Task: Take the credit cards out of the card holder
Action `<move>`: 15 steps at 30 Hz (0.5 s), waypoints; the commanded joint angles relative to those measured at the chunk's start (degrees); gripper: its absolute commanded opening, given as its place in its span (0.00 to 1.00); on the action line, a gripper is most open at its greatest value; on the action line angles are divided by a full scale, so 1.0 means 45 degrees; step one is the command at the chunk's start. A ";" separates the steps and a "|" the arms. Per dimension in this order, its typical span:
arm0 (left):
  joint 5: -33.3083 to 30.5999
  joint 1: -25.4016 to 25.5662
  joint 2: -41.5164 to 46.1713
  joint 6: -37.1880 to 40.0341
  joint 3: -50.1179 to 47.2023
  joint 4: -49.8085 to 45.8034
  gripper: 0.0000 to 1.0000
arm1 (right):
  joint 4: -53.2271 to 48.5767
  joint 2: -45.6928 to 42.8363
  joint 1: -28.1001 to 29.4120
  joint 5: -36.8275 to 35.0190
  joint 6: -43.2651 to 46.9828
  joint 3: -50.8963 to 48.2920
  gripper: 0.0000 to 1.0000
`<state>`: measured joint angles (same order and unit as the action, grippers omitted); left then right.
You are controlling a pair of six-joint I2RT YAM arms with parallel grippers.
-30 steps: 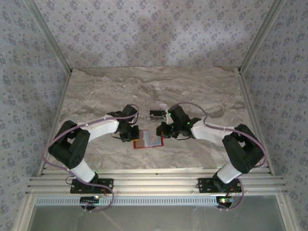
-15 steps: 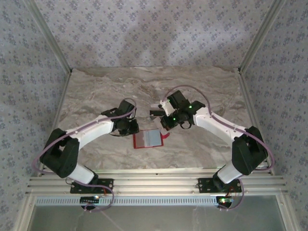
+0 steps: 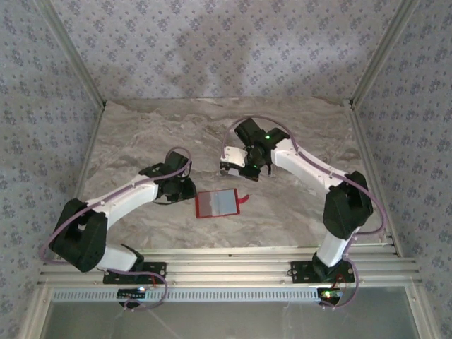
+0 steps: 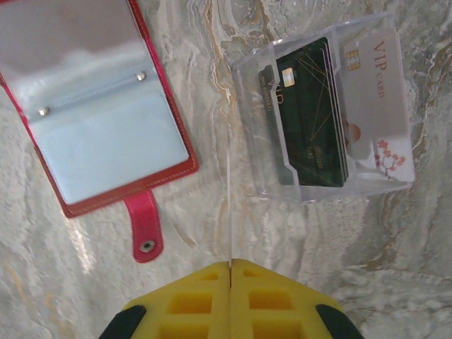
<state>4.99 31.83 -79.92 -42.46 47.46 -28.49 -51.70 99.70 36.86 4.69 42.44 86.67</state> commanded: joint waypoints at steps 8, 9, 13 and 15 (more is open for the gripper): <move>-0.0348 -0.0188 0.0572 0.0117 -0.0342 -0.0504 0.25 | -0.2464 0.2414 -0.0554 0.0306 0.3212 0.4042 0.00; -0.0359 -0.0209 0.0609 0.0109 -0.0364 -0.0519 0.25 | -0.2586 0.2675 -0.0572 0.0342 0.3275 0.4392 0.00; -0.0387 -0.0276 0.0718 0.0071 -0.0378 -0.0656 0.25 | -0.2843 0.3559 -0.0696 0.0462 0.3504 0.5630 0.00; -0.0416 -0.0299 0.0785 0.0088 -0.0372 -0.0717 0.25 | -0.2977 0.3945 -0.0728 0.0462 0.3599 0.6144 0.00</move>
<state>4.34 30.92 -78.28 -42.48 45.56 -29.80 -60.64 115.26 34.13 5.93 53.32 110.72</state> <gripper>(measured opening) 0.252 0.051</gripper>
